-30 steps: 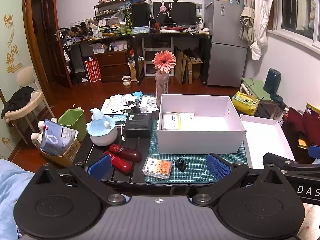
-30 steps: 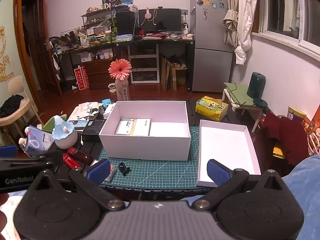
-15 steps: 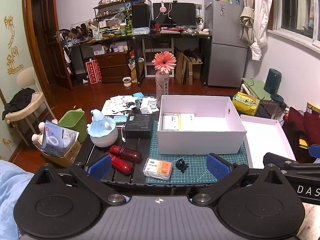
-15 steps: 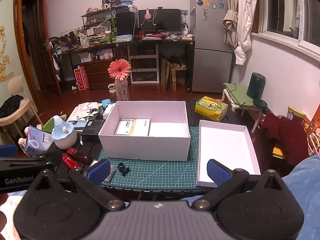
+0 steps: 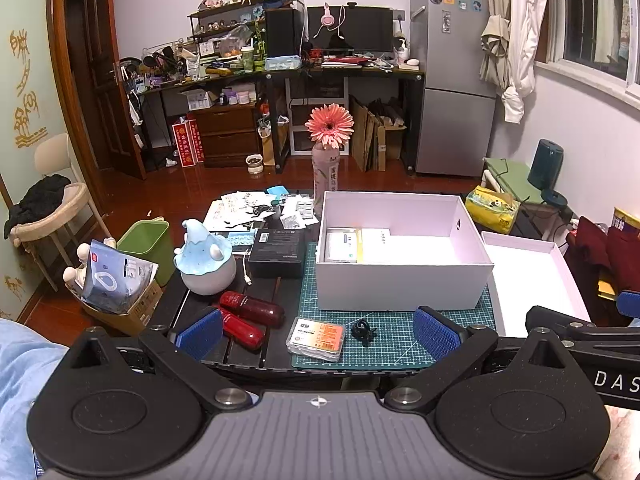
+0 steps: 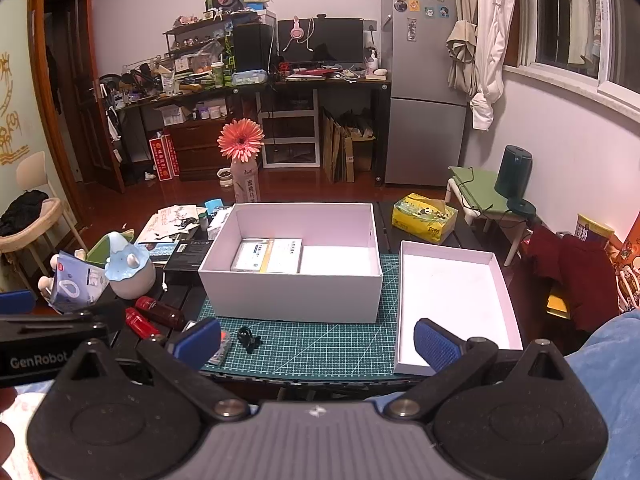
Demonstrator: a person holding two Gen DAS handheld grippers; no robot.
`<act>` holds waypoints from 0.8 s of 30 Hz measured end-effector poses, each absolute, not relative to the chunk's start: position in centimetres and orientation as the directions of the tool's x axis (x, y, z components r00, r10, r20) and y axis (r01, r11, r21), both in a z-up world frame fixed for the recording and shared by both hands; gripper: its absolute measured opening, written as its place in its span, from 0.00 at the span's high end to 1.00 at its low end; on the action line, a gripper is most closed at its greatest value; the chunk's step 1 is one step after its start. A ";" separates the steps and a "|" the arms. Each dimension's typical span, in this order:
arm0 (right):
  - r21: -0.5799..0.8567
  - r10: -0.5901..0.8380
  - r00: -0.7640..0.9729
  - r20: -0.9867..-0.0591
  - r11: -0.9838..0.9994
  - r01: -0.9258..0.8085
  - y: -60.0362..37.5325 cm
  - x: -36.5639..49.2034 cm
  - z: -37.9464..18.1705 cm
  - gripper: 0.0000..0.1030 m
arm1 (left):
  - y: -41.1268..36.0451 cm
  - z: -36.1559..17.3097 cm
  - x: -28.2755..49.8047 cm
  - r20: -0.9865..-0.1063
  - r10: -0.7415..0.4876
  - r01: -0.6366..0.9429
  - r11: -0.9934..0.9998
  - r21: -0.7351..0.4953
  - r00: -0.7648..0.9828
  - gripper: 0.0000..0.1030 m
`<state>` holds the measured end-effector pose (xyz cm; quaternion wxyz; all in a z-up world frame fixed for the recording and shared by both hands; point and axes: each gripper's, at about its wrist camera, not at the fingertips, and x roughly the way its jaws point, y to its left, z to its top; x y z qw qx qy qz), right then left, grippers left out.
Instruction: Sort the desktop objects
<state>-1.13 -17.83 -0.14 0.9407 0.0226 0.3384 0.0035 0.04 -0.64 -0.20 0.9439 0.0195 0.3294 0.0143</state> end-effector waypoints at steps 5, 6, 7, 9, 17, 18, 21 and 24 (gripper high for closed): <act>0.042 0.019 0.771 -0.636 0.999 0.009 -17.8 -1.1 -0.1 0.00 | -0.8 -0.1 0.2 -0.622 0.040 -0.014 0.999 0.047 0.782 0.01; 0.041 0.019 0.771 -0.636 0.999 0.009 -17.7 -1.1 -0.1 0.00 | -0.8 -0.1 0.3 -0.623 0.040 -0.014 0.999 0.046 0.781 0.01; 0.042 0.020 0.771 -0.636 0.999 0.009 -17.7 -1.1 -0.1 0.00 | -0.8 -0.1 0.3 -0.623 0.039 -0.014 0.999 0.046 0.781 0.01; 0.042 0.020 0.771 -0.636 0.999 0.009 -17.7 -1.1 -0.1 0.00 | -0.8 -0.1 0.3 -0.622 0.040 -0.014 0.999 0.047 0.782 0.01; 0.043 0.021 0.769 -0.639 0.999 0.008 -17.7 -1.1 -0.2 0.00 | -0.8 -0.3 0.4 -0.623 0.040 -0.015 0.999 0.046 0.781 0.01; 0.043 0.021 0.769 -0.639 0.999 0.008 -17.7 -1.1 -0.3 0.00 | -0.7 -0.3 0.4 -0.623 0.040 -0.015 0.999 0.046 0.781 0.01; 0.043 0.021 0.769 -0.638 0.999 0.008 -17.7 -1.1 -0.3 0.00 | -0.6 -0.2 0.5 -0.625 0.040 -0.014 0.999 0.046 0.779 0.01; 0.043 0.021 0.770 -0.638 0.999 0.008 -17.7 -1.1 -0.2 0.00 | -0.6 -0.2 0.4 -0.626 0.038 -0.014 0.999 0.044 0.779 0.01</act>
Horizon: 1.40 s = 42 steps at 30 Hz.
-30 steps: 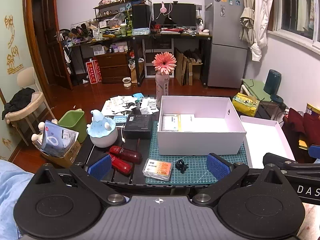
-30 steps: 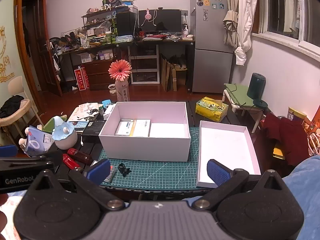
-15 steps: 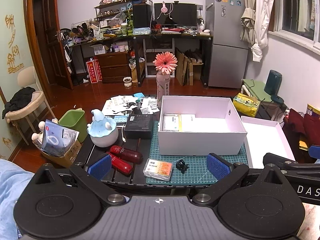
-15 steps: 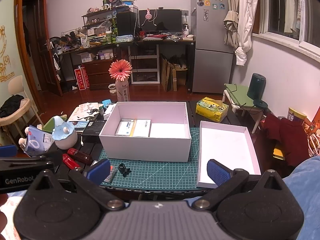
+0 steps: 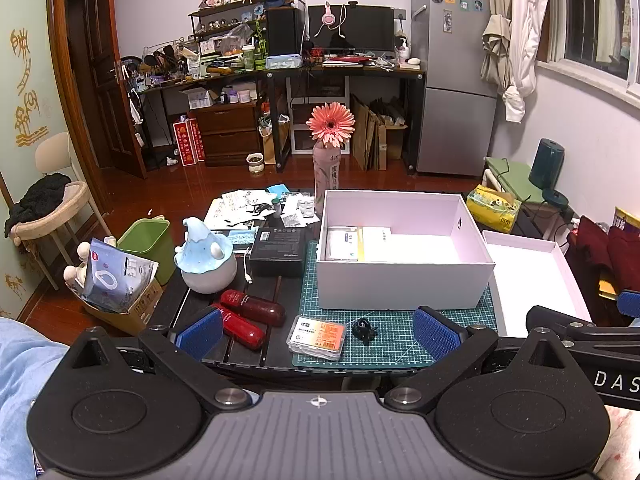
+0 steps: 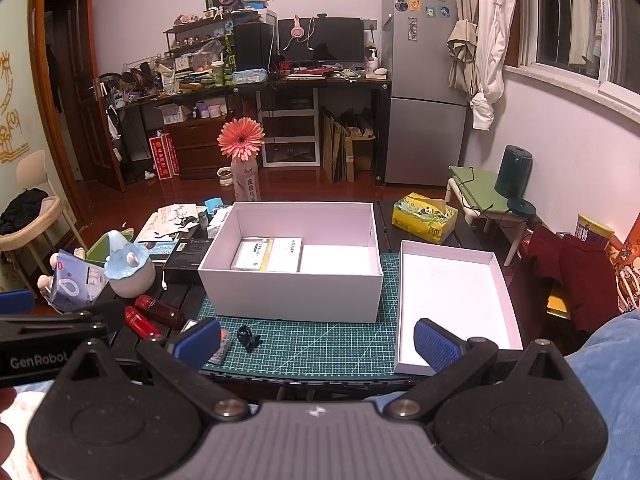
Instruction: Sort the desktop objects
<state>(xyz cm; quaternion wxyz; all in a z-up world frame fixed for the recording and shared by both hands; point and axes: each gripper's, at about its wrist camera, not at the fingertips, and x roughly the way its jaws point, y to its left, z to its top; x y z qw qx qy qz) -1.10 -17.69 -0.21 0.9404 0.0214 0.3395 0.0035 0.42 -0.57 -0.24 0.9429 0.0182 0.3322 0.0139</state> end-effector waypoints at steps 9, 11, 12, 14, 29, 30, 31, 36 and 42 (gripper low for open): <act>0.046 0.024 0.768 -0.639 0.999 0.008 -17.9 -1.1 -0.2 0.00 | -0.6 -0.3 0.2 -0.625 0.039 -0.015 0.999 0.044 0.780 0.01; 0.046 0.024 0.769 -0.639 0.999 0.008 -17.9 -1.1 -0.2 0.00 | -0.6 -0.3 0.2 -0.625 0.039 -0.015 0.999 0.045 0.779 0.01; 0.046 0.024 0.768 -0.639 0.999 0.008 -17.9 -1.1 -0.2 0.00 | -0.6 -0.3 0.2 -0.626 0.040 -0.015 0.999 0.045 0.779 0.01; 0.047 0.024 0.767 -0.641 0.999 0.008 -17.9 -1.1 -0.3 0.00 | -0.6 -0.4 0.2 -0.626 0.040 -0.015 0.999 0.046 0.779 0.01; 0.042 0.022 0.766 -0.643 0.999 0.006 -18.1 -0.9 -0.5 0.00 | -0.4 -0.8 0.3 -0.630 0.038 -0.013 0.999 0.044 0.776 0.01; 0.041 0.022 0.765 -0.644 0.999 0.006 -18.1 -0.8 -0.6 0.00 | -0.4 -0.9 0.3 -0.631 0.037 -0.012 0.999 0.043 0.775 0.01; 0.041 0.022 0.764 -0.644 0.999 0.005 -18.1 -0.8 -0.7 0.00 | -0.4 -1.0 0.4 -0.632 0.035 -0.012 0.999 0.042 0.774 0.01; 0.039 0.027 0.760 -0.649 0.999 -0.002 -18.1 -0.3 -1.1 0.00 | -0.5 -1.3 0.4 -0.622 0.050 -0.012 0.998 0.065 0.781 0.01; 0.064 0.056 0.754 -0.654 0.998 -0.018 -18.0 0.3 -2.0 0.00 | -0.2 -1.9 0.9 -0.623 0.040 -0.006 0.998 0.057 0.782 0.00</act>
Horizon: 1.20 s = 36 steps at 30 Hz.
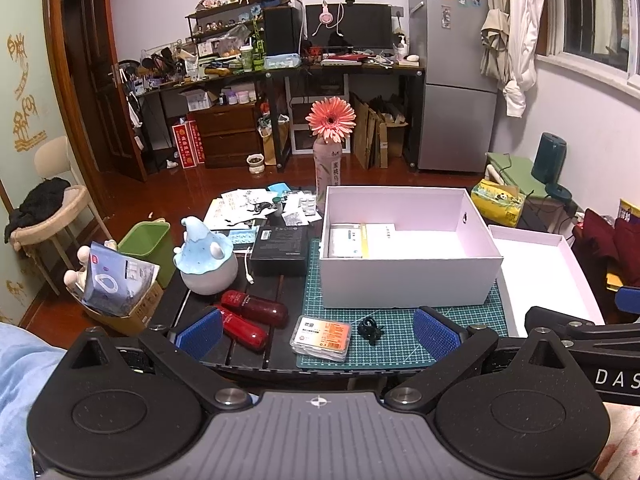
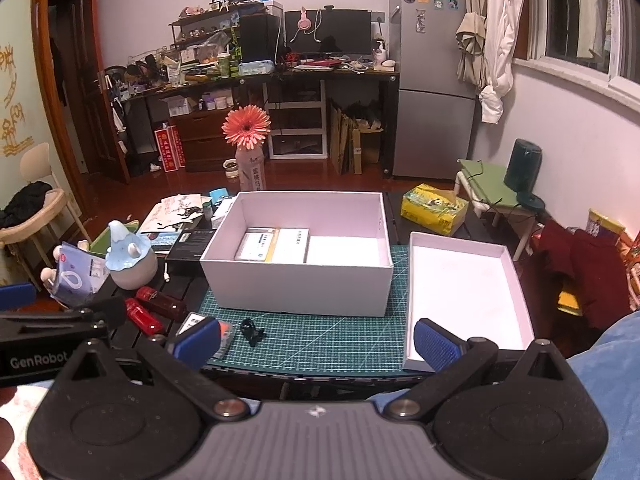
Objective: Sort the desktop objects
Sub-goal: 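Move the right tool forward over the cutting mat toward the clear box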
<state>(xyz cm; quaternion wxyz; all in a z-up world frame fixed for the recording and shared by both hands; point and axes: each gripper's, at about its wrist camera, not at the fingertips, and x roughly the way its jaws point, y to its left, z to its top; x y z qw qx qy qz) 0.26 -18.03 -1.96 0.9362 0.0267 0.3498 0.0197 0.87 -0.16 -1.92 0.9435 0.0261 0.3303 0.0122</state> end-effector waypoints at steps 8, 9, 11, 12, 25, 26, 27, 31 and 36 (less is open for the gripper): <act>0.038 0.032 0.772 -0.635 0.999 -0.010 -17.9 0.9 -3.0 0.00 | -0.1 -3.0 1.4 -0.627 0.032 0.011 0.998 0.064 0.778 0.00; 0.033 0.028 0.773 -0.634 0.999 -0.010 -17.9 1.0 -3.2 0.00 | 0.0 -3.1 1.5 -0.629 0.029 0.014 0.998 0.063 0.777 0.00; 0.028 0.024 0.769 -0.638 1.000 -0.008 -17.9 1.3 -3.6 0.00 | 0.1 -3.4 1.6 -0.633 0.019 0.022 0.998 0.056 0.774 0.00; 0.025 0.022 0.768 -0.641 1.000 -0.008 -17.9 1.5 -3.8 0.00 | 0.2 -3.6 1.6 -0.634 0.014 0.024 0.998 0.051 0.773 0.00; -0.009 -0.040 0.773 -0.633 0.999 0.044 -17.8 2.7 -6.3 0.00 | 1.4 -5.3 2.3 -0.638 0.040 -0.006 0.998 0.057 0.769 0.00; -0.007 -0.037 0.775 -0.631 0.999 0.042 -17.9 2.7 -6.5 0.00 | 1.4 -5.4 2.3 -0.638 0.045 -0.008 0.998 0.061 0.769 0.00; -0.009 -0.037 0.777 -0.629 0.999 0.041 -17.9 2.7 -6.6 0.00 | 1.5 -5.5 2.4 -0.639 0.045 -0.007 0.998 0.062 0.768 0.00; -0.021 -0.035 0.781 -0.623 0.999 0.029 -17.7 2.7 -7.2 0.00 | 1.6 -5.9 2.4 -0.636 0.029 0.006 0.999 0.054 0.771 0.00; -0.017 -0.019 0.797 -0.603 1.000 0.011 -17.8 2.4 -7.7 0.00 | 1.6 -6.3 2.4 -0.630 0.033 0.009 0.998 0.063 0.776 0.00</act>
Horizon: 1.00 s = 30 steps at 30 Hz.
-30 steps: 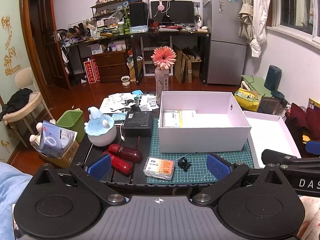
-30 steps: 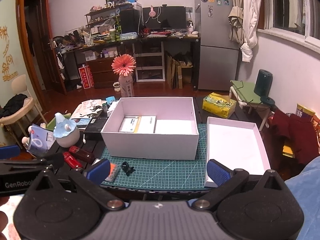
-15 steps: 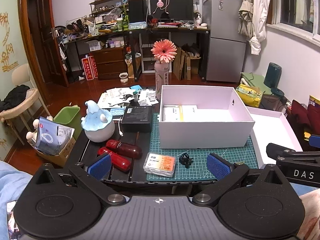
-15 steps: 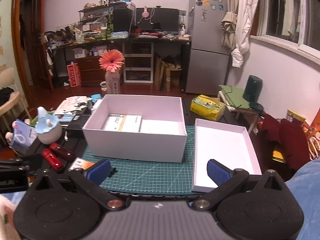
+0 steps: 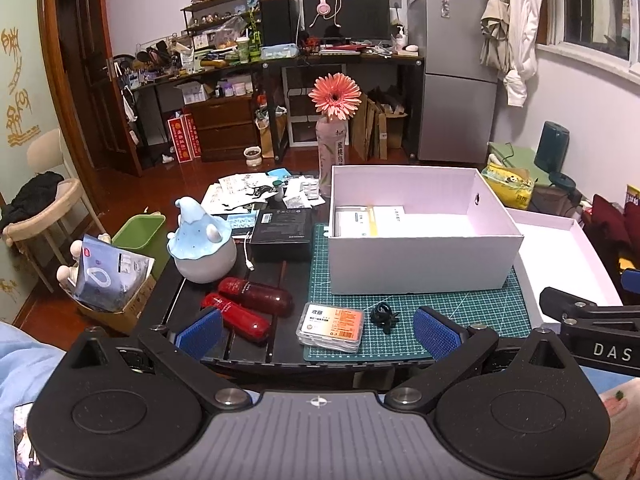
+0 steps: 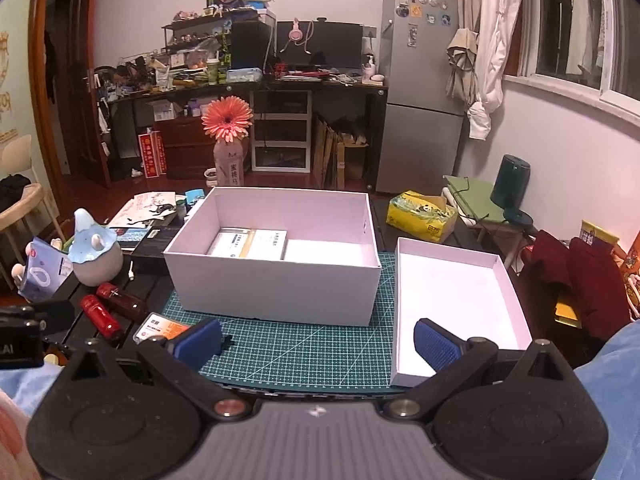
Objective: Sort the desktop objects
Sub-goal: 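Move the right tool forward over the cutting mat toward the clear box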
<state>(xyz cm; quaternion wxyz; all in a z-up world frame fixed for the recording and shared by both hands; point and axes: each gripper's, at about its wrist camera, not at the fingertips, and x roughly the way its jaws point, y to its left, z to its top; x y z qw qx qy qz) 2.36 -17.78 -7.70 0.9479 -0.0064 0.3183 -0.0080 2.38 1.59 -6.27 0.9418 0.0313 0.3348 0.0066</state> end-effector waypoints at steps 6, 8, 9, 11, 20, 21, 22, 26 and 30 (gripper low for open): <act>0.060 0.020 0.788 -0.615 0.998 0.022 -18.9 2.5 -8.2 0.00 | 2.2 -6.8 2.6 -0.640 0.018 0.001 1.000 0.029 0.768 0.00; 0.071 0.006 0.792 -0.610 0.996 0.047 -19.3 2.5 -8.5 0.00 | 2.1 -6.9 2.5 -0.634 0.046 -0.012 0.998 0.057 0.772 0.00; 0.071 -0.002 0.795 -0.607 0.996 0.056 -19.4 2.5 -8.6 0.00 | 2.1 -7.0 2.5 -0.631 0.053 -0.013 0.998 0.068 0.774 0.00; 0.057 -0.015 0.797 -0.604 0.996 0.062 -19.6 2.5 -8.8 0.00 | 2.1 -7.1 2.3 -0.627 0.045 0.001 0.997 0.074 0.778 0.00; -0.026 -0.056 0.802 -0.595 0.998 0.051 -19.1 2.5 -10.0 0.00 | 1.9 -8.0 2.3 -0.641 0.037 0.034 0.995 0.099 0.767 0.00; -0.030 -0.060 0.800 -0.598 0.998 0.053 -19.0 2.6 -10.2 0.00 | 1.9 -8.2 2.3 -0.643 0.035 0.037 0.995 0.098 0.765 0.00; -0.028 -0.061 0.795 -0.604 0.998 0.055 -19.1 2.7 -10.3 0.00 | 1.9 -8.3 2.3 -0.646 0.033 0.040 0.994 0.097 0.763 0.00; -0.019 -0.059 0.787 -0.614 0.998 0.060 -19.4 2.8 -10.8 0.00 | 2.0 -8.8 2.3 -0.647 0.017 0.053 0.995 0.089 0.762 0.00; -0.046 -0.070 0.787 -0.613 0.998 0.052 -19.3 2.9 -11.3 0.00 | 2.1 -9.2 2.5 -0.661 -0.019 0.073 0.996 0.054 0.750 0.00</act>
